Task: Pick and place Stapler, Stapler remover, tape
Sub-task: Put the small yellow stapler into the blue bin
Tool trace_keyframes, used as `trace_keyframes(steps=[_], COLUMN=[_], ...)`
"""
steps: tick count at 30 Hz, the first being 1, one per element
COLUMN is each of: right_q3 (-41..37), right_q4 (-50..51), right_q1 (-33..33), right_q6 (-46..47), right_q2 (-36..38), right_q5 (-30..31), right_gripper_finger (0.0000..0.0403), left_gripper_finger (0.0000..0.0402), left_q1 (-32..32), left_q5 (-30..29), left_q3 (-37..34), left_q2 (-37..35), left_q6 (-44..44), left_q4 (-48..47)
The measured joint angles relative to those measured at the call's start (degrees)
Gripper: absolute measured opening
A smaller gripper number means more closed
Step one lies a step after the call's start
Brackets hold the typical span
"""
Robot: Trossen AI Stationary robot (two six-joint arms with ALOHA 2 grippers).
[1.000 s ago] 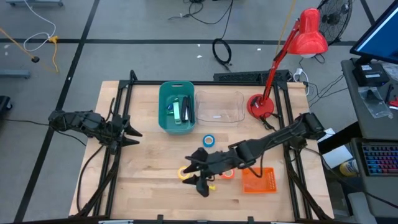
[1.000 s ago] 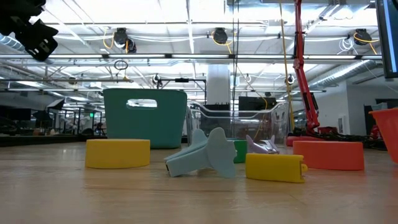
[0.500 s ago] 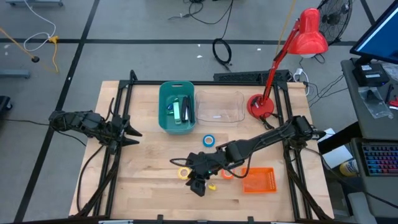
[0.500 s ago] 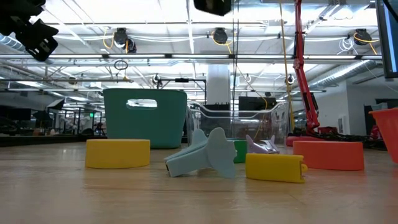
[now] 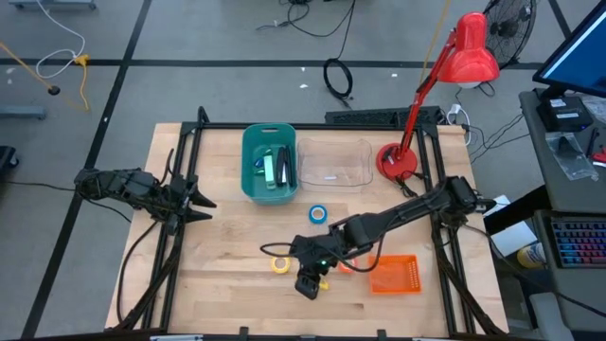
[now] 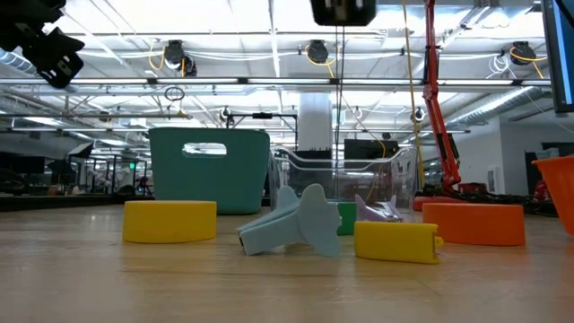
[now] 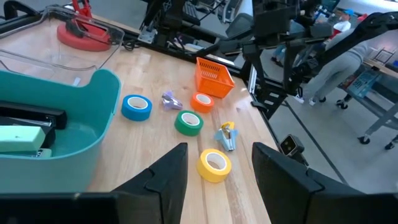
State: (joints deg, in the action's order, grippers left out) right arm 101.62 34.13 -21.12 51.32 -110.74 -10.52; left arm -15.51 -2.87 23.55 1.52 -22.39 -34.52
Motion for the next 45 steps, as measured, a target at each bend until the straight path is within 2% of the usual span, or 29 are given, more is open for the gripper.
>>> trace_keyframes(steps=[16,25,30,35,39,42,45], right_q3=[0.00,-0.02,-0.04,-0.04,-1.19,-5.04,-9.97], right_q4=[2.19,8.38,6.18,5.01,7.14,6.55,0.12], right_q1=[-5.12,-5.42,-5.63,-7.19,-7.94,-7.86,-7.42], right_q6=[8.77,9.02,6.44,6.69,12.11,15.86,18.52], right_q2=[0.00,0.00,0.00,0.00,-0.42,-0.79,-0.74], right_q5=[0.23,7.62,13.83,13.66,12.79,8.91,4.00], right_gripper_finger=[0.0160,0.0238,0.0265,0.0270,0.0266,0.0267,0.0270], left_gripper_finger=[0.0179,0.0180,0.0179,0.0179,0.0180,0.0179,0.0179], left_q1=[0.00,0.04,0.04,0.04,0.04,0.04,0.04], left_q5=[-0.17,-0.20,-0.20,-0.22,-0.22,-0.24,-0.24], left_q3=[0.00,0.00,0.00,0.00,0.00,0.02,0.02], left_q2=[0.00,0.00,0.00,0.02,0.02,0.02,0.03], left_q6=[0.09,0.15,0.08,0.04,0.05,0.07,0.15], left_q4=[0.02,0.02,0.02,0.00,0.00,-0.02,-0.03])
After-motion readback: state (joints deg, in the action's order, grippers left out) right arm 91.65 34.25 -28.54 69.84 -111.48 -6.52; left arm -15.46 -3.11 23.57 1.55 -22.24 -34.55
